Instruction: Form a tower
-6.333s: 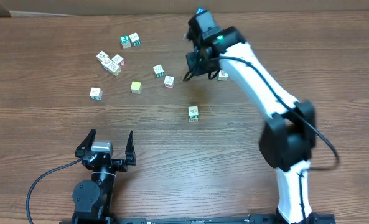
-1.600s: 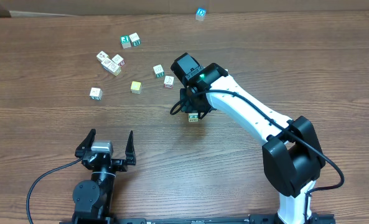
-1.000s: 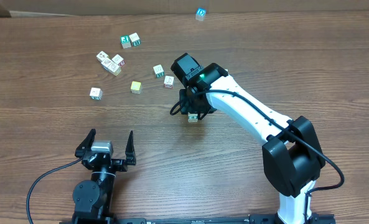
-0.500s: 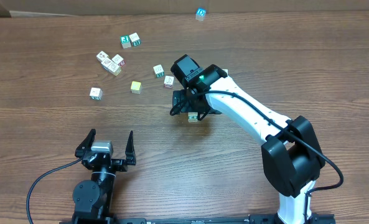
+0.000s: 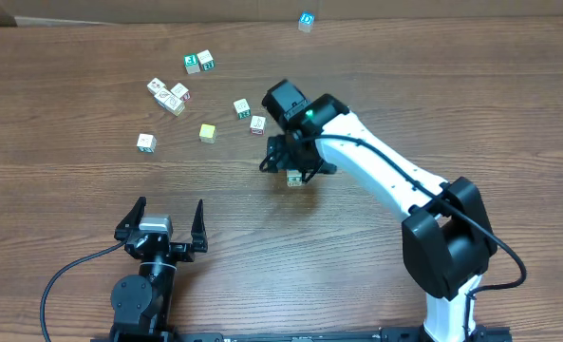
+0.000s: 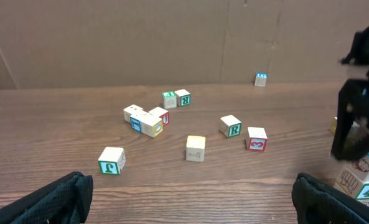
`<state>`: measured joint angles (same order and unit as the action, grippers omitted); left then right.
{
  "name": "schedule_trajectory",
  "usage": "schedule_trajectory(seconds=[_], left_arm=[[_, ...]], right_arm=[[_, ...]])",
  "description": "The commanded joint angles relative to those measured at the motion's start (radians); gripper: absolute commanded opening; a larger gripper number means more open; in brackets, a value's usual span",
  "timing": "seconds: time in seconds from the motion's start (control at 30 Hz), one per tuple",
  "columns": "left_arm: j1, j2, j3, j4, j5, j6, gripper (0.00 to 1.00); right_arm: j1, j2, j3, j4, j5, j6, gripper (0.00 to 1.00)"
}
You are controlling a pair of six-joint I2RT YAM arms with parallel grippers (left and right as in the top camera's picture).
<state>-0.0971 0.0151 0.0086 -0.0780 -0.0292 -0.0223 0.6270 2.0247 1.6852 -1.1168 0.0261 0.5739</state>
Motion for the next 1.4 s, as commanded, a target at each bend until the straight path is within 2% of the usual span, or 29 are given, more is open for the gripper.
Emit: schedule_trajectory(seconds=[0.0,0.2,0.37,0.5,0.57,0.7,0.97,1.1,1.37], left_arm=[[0.007,-0.011,-0.003,0.002,0.008,0.016,1.00],[0.007,-0.011,-0.003,0.002,0.008,0.016,1.00],[0.007,-0.011,-0.003,0.002,0.008,0.016,1.00],[0.007,-0.011,-0.003,0.002,0.008,0.016,1.00],[0.007,-0.011,-0.003,0.002,0.008,0.016,0.99],[0.007,-0.010,-0.003,0.002,0.008,0.016,0.99],[0.007,-0.010,-0.003,0.002,0.008,0.016,0.99],[0.007,-0.011,-0.003,0.002,0.008,0.016,0.99],[0.007,-0.011,-0.003,0.002,0.008,0.016,0.99]], right_arm=[[-0.032,0.001,0.082,-0.018,0.006,0.002,0.86],[-0.053,0.001,0.091,0.021,0.082,-0.002,0.92],[-0.121,0.001,0.090,0.048,0.122,-0.006,0.93],[-0.187,0.001,0.089,0.098,0.142,-0.105,0.93],[-0.218,0.002,0.088,0.130,0.142,-0.154,0.90],[-0.261,0.015,0.088,0.174,0.142,-0.161,0.80],[-0.280,0.105,0.088,0.302,0.142,-0.225,0.76],[-0.281,0.151,0.088,0.357,0.158,-0.254,0.69],[-0.309,0.211,0.088,0.385,0.179,-0.254,0.68]])
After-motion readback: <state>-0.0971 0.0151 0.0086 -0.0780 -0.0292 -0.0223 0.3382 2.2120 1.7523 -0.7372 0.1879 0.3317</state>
